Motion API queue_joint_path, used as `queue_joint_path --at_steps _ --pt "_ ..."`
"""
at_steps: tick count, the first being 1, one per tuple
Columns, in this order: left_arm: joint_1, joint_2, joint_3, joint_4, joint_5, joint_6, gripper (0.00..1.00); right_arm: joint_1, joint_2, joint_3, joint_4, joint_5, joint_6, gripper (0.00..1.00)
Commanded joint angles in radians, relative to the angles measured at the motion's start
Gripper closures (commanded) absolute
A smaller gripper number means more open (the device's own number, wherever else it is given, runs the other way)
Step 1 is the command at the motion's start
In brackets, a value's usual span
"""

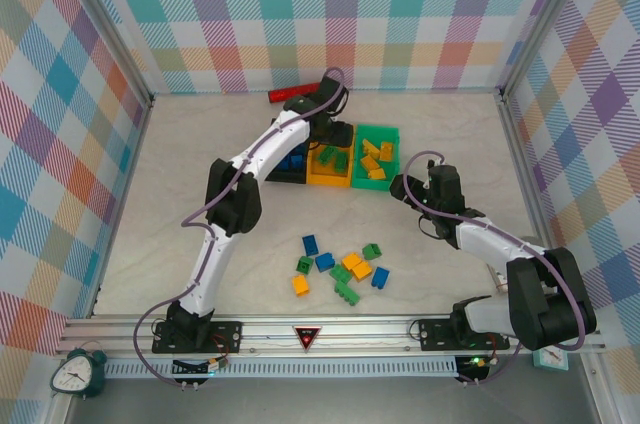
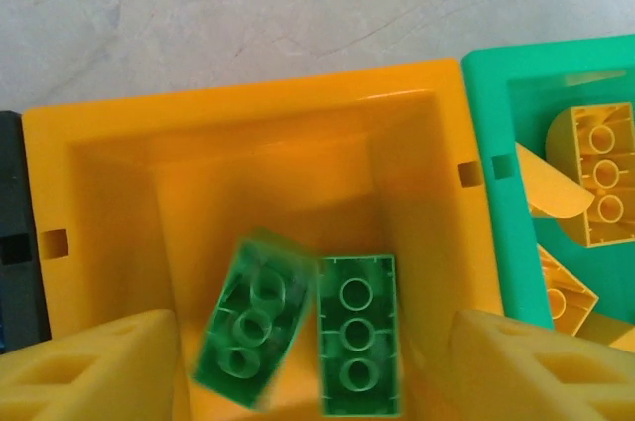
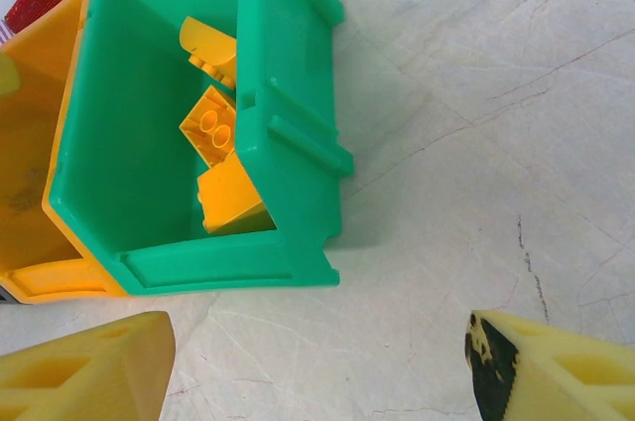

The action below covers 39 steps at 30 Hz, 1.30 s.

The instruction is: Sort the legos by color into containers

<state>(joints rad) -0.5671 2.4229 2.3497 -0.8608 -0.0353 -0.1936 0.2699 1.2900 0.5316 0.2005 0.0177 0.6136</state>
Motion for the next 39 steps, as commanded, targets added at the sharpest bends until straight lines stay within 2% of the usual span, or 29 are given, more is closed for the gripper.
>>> queue_joint_path --at_steps 1,7,14,18,22,25,28,31,35,39 --pt "-0.003 -0.112 -0.099 0.031 0.028 0.003 0.23 0.008 -0.014 0.024 0.003 0.001 -0.014 0.23" --pt "-0.011 -0.34 -0.384 0.16 0.055 0.018 0.2 0.009 -0.005 0.023 0.011 -0.008 -0.01 0.23" --pt "-0.011 -0.695 -0.95 0.493 0.11 -0.022 0.2 0.023 0.003 0.021 0.023 -0.012 -0.009 0.23" --pt "-0.009 -0.857 -1.222 0.65 0.084 -0.043 0.21 0.049 0.03 0.056 0.005 -0.021 -0.045 0.23" --pt "-0.007 -0.99 -1.427 0.768 0.055 -0.073 0.21 0.093 0.093 0.164 -0.104 -0.057 -0.145 0.24" --pt "-0.002 -1.037 -1.504 0.783 0.01 -0.056 0.22 0.164 0.133 0.237 -0.215 -0.05 -0.174 0.24" --pt "0.007 -1.054 -1.534 0.758 -0.056 -0.044 0.23 0.283 0.155 0.266 -0.308 0.011 -0.176 0.25" --pt "0.013 -1.084 -1.588 0.798 -0.054 -0.034 0.23 0.416 0.187 0.302 -0.402 0.05 -0.187 0.25" --pt "0.022 -1.127 -1.625 0.805 -0.113 -0.021 0.24 0.553 0.243 0.35 -0.489 0.013 -0.212 0.25" --pt "0.058 -1.199 -1.662 0.797 -0.16 -0.043 0.24 0.675 0.292 0.407 -0.586 0.036 -0.215 0.25"
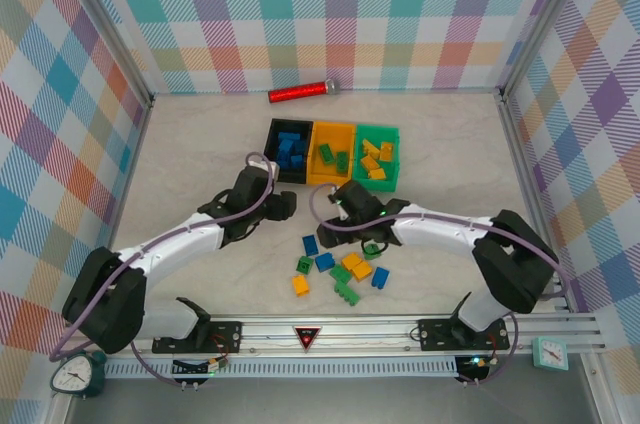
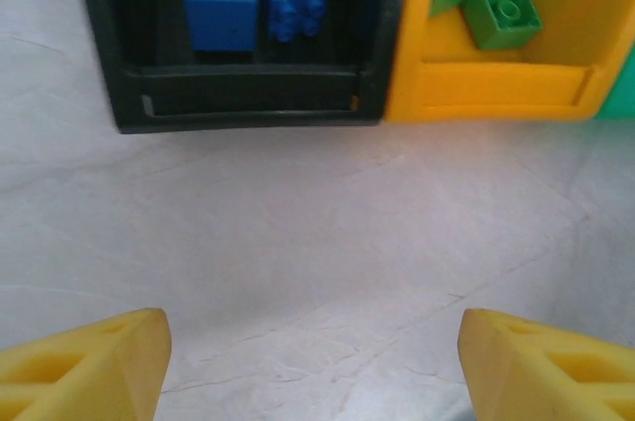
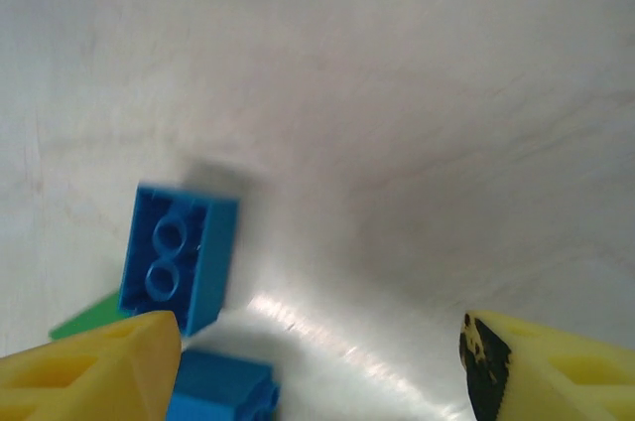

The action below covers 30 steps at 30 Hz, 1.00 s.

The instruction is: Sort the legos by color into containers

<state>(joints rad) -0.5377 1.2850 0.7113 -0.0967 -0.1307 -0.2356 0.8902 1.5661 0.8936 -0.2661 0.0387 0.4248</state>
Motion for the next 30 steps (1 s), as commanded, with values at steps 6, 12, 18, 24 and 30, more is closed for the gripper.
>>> queue_joint_path --at_steps 6,12,18,24,30 --pt "0.125 -0.142 -0.097 0.036 -0.077 -0.073 0.24 0.136 0.048 0.067 -0.205 0.052 0.023 0.25" --pt "0.161 -0.168 -0.116 0.036 -0.071 -0.089 0.24 0.173 0.085 0.082 -0.193 0.016 0.05 0.25" --pt "0.163 -0.141 -0.101 0.014 -0.085 -0.094 0.24 0.206 0.105 0.108 -0.156 0.0 0.093 0.25" --pt "0.165 -0.141 -0.101 0.012 -0.081 -0.094 0.24 0.207 0.158 0.118 -0.196 0.057 0.091 0.28" --pt "0.166 -0.114 -0.1 0.025 -0.071 -0.1 0.24 0.207 0.131 0.098 -0.193 0.121 0.115 0.38"
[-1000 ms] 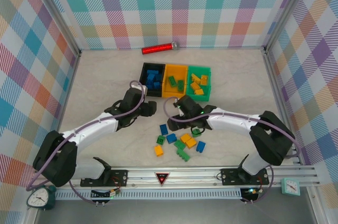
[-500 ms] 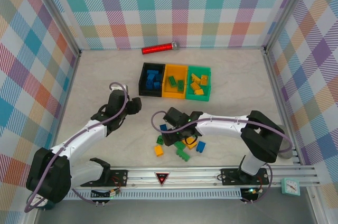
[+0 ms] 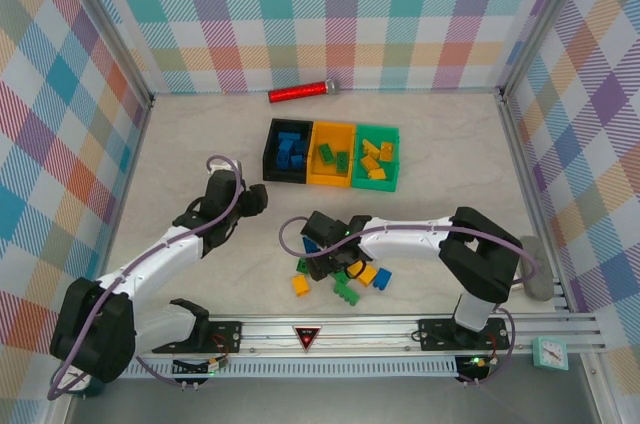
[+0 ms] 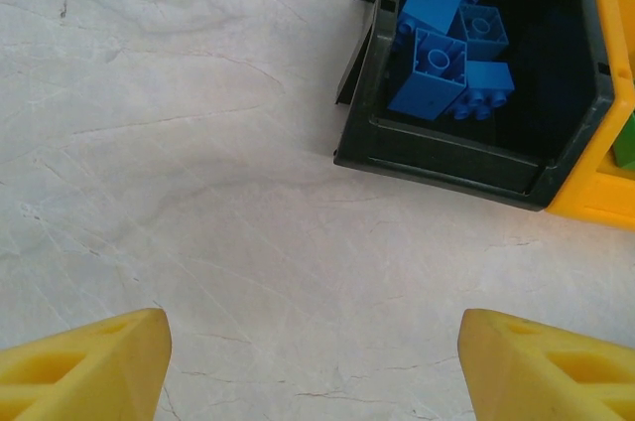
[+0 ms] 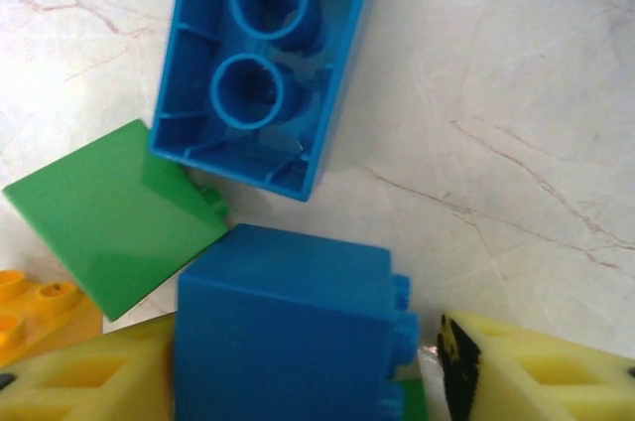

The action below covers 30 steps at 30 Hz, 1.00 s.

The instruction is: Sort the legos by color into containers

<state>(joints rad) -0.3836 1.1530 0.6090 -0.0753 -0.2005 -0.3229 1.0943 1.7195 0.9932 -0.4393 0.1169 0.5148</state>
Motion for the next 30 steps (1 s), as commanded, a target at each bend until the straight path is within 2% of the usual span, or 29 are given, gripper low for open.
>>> queue_joint_path --at_steps 1,6,21,25,30 --pt "0.012 0.023 0.005 0.001 -0.001 -0.013 0.24 0.004 -0.021 -0.005 -0.012 0.047 0.027 0.41" --pt "0.012 0.02 0.009 -0.003 0.014 -0.009 0.24 0.003 -0.014 -0.008 0.033 0.053 0.042 0.51" --pt "0.014 -0.001 -0.007 -0.003 -0.028 -0.013 0.23 -0.026 -0.142 0.015 0.067 0.228 0.011 0.54" --pt "0.014 -0.003 -0.009 -0.008 -0.04 -0.015 0.23 -0.105 -0.173 0.024 0.154 0.171 0.015 0.54" --pt "0.017 0.009 -0.01 -0.008 -0.06 -0.019 0.23 -0.239 -0.099 0.129 0.22 -0.025 0.043 0.53"
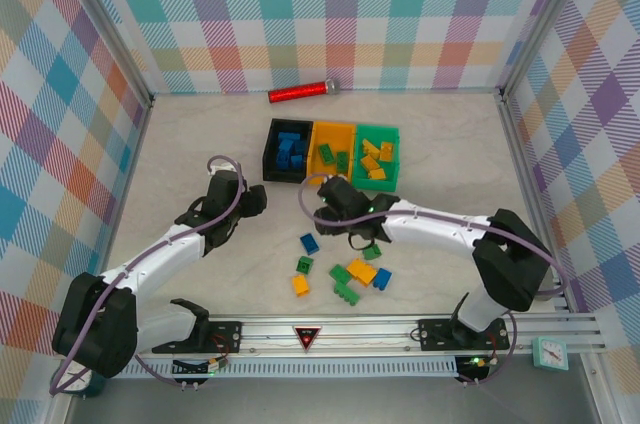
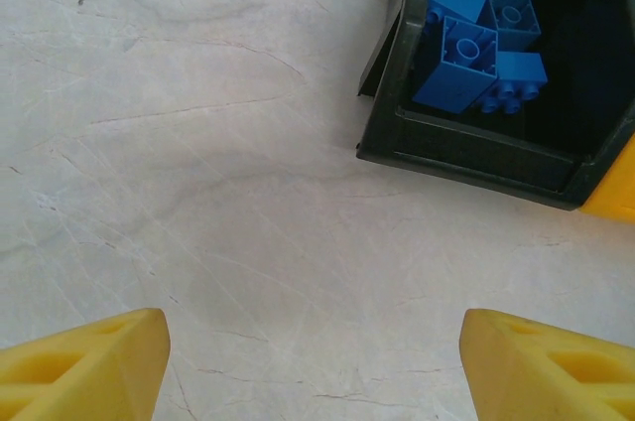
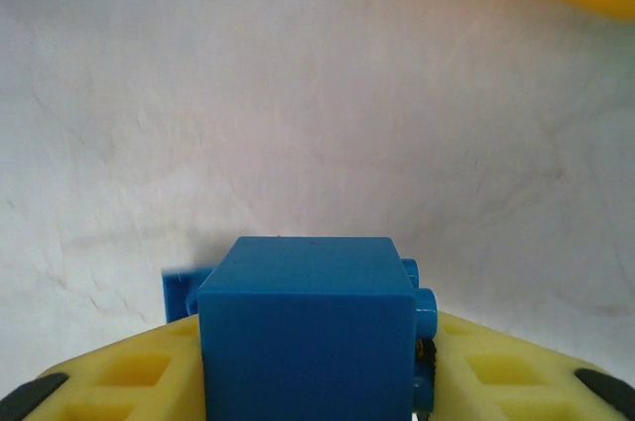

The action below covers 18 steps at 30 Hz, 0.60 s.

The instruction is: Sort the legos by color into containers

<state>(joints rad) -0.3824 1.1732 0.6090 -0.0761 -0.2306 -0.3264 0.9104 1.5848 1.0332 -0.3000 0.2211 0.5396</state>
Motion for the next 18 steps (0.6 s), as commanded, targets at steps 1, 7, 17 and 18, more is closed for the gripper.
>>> queue_joint_path --at_steps 1,7,17,18 --pt "0.016 -0.01 -0.006 -0.01 -0.028 -0.015 0.23 -0.074 0.065 0.129 0.07 -0.157 0.019 0.53" --pt "0.017 -0.011 -0.009 0.0 -0.006 -0.018 0.23 -0.12 0.262 0.43 -0.02 -0.221 -0.07 0.53" --pt "0.017 -0.062 -0.025 -0.005 -0.026 -0.016 0.23 -0.146 0.545 0.875 -0.185 -0.115 -0.223 0.5" --pt "0.019 -0.059 -0.024 -0.005 -0.023 -0.018 0.23 -0.159 0.578 0.93 -0.208 -0.145 -0.219 0.49"
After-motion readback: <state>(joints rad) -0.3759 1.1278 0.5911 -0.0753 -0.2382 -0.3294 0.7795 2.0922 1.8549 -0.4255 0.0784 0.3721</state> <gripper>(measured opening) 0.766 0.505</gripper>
